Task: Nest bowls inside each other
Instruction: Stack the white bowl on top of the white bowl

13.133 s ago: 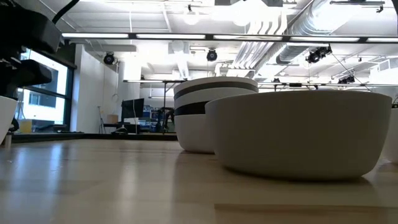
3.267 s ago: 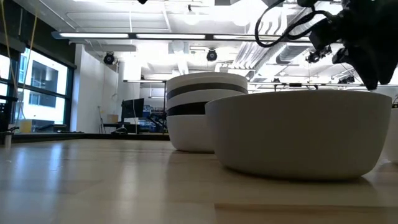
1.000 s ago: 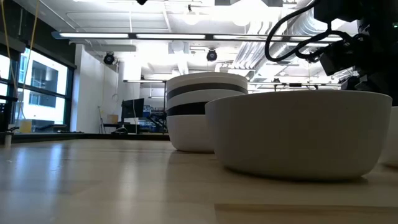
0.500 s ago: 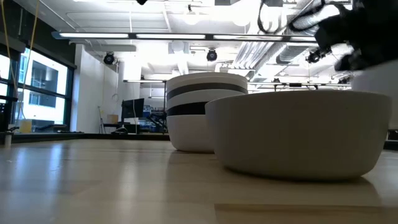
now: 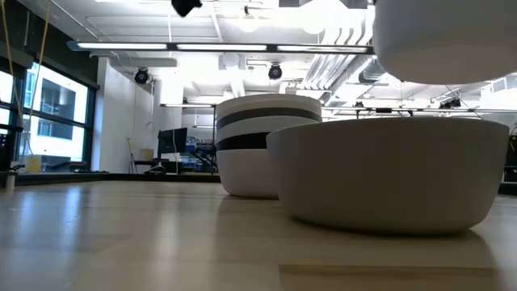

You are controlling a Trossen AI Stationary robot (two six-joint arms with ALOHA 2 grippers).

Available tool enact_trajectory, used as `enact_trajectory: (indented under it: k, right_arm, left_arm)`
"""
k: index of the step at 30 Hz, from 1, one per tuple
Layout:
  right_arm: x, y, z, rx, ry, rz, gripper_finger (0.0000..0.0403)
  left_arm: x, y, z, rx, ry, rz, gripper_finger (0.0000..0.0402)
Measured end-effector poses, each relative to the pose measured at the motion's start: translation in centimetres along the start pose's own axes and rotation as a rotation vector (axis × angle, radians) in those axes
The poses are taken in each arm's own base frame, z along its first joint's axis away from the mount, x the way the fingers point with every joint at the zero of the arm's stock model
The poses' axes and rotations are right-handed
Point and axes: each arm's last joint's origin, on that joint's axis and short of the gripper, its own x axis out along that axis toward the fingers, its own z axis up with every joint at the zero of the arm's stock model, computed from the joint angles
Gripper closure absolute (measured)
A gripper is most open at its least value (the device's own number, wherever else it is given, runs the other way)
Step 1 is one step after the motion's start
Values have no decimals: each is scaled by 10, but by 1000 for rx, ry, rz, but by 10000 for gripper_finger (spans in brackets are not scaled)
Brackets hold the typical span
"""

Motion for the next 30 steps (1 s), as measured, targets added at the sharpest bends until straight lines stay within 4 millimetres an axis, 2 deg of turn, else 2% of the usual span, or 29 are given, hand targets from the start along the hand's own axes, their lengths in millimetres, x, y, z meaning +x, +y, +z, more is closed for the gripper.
enact_trajectory:
  k: [9,23,30]
  right_arm:
    - [-5,-24,42,-41,87,-45,403]
    - [-15,-64,131,-181,-25,-69,403]
    - [-3,-84,165,-199,-41,-56,403]
  left_arm:
    - [17,14,-20,-53,71,-24,243]
    - [0,19,-35,-131,99,7,243]
    - [-23,17,-44,-168,75,76,243]
